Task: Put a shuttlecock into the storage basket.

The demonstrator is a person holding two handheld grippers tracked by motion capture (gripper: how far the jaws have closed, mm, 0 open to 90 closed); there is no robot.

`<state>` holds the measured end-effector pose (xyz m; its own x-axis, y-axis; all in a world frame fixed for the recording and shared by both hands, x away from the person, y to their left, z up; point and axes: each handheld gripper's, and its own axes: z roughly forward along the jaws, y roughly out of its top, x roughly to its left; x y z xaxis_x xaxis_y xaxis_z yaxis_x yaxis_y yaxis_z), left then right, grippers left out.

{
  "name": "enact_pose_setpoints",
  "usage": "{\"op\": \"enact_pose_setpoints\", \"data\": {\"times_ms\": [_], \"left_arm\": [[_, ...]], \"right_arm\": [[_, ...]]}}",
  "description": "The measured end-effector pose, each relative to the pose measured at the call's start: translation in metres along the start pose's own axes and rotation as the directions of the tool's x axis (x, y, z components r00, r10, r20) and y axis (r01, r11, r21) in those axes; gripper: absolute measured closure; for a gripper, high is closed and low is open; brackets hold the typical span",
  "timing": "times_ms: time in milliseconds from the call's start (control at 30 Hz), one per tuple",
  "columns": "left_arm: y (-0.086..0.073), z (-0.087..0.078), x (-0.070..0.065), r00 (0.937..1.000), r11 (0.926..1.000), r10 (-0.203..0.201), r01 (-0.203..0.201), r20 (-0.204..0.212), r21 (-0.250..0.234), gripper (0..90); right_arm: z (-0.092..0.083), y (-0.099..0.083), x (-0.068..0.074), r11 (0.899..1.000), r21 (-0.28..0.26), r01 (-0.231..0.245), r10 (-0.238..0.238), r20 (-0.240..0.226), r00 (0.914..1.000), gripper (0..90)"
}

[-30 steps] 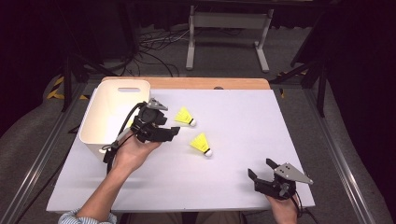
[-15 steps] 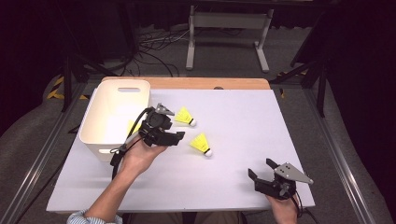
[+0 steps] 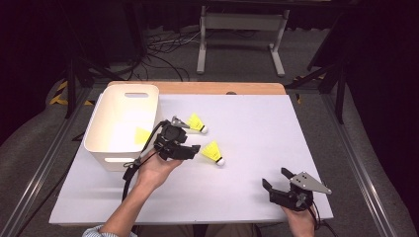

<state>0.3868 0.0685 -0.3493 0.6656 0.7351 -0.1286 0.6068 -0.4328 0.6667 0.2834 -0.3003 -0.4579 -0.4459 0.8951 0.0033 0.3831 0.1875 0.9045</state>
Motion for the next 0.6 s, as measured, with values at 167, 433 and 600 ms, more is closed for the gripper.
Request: {"op": "enact_pose_setpoints", "data": {"times_ms": [167,433,600], "left_arm": [[0.000,0.014,0.001,0.9998,0.9998,-0.013,0.012,0.014,0.016,42.3],[-0.001,0.033,0.007,0.9987,0.9983,-0.043,0.042,0.028,0.040,42.8],[-0.002,0.043,0.009,0.9983,0.9977,-0.048,0.046,0.032,0.049,43.5]], "right_arm": [[-0.001,0.000,0.000,1.000,-0.007,-0.001,0.001,0.000,1.0000,18.6],[0.000,0.000,0.000,1.000,-0.005,-0.004,0.004,-0.003,1.0000,18.7],[0.000,0.000,0.000,1.000,0.000,-0.002,0.002,-0.004,1.0000,18.7]]}}
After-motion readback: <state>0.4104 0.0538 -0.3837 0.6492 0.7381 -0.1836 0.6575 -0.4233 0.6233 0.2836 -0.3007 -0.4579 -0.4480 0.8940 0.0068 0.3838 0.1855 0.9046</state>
